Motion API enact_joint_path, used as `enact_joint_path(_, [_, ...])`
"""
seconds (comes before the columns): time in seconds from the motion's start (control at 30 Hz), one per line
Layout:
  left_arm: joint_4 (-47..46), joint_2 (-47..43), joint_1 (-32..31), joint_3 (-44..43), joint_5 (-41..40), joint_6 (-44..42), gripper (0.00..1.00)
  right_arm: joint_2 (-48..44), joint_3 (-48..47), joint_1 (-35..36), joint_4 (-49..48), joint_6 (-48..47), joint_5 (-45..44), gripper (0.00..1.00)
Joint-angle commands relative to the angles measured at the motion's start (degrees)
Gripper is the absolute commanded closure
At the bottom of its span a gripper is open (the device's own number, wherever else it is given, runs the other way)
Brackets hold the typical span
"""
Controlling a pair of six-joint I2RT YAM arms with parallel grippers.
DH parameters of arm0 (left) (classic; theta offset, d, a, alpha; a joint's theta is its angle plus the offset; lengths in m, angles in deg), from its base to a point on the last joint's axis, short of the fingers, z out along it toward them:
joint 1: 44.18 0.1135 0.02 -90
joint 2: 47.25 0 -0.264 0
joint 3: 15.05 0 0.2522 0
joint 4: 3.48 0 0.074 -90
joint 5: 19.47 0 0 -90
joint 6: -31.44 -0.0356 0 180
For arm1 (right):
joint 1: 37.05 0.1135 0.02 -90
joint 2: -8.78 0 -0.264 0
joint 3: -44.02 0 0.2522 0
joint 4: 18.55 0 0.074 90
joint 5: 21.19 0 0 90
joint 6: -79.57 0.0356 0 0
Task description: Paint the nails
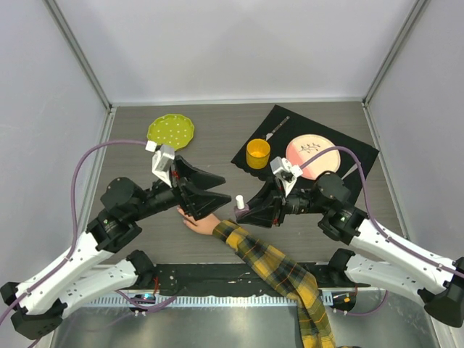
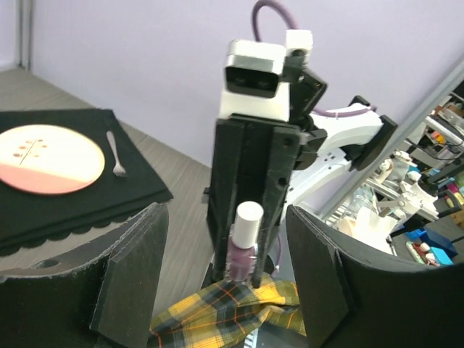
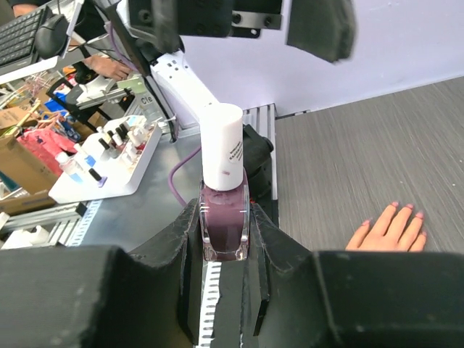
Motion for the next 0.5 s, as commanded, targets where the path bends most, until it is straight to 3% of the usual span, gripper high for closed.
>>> enact_joint_path(0.0, [-4.92, 0.97, -0.23, -0.12, 3.79, 0.97, 0.30, 1.20, -1.82, -0.32, -1.50, -0.57, -1.04, 0.99])
enact_joint_path(0.27, [-6.94, 6.24, -0.23, -1.53, 9.85, 3.61, 0.33, 3.23, -2.27, -0.32, -5.90, 1.36, 0.72, 0.99])
enact_joint_path(0.47, [-6.42, 7.48, -0.23, -2.05, 12.49, 3.52, 0.42, 2.53, -1.65, -0.58, -5.82, 0.83, -0.86, 0.99])
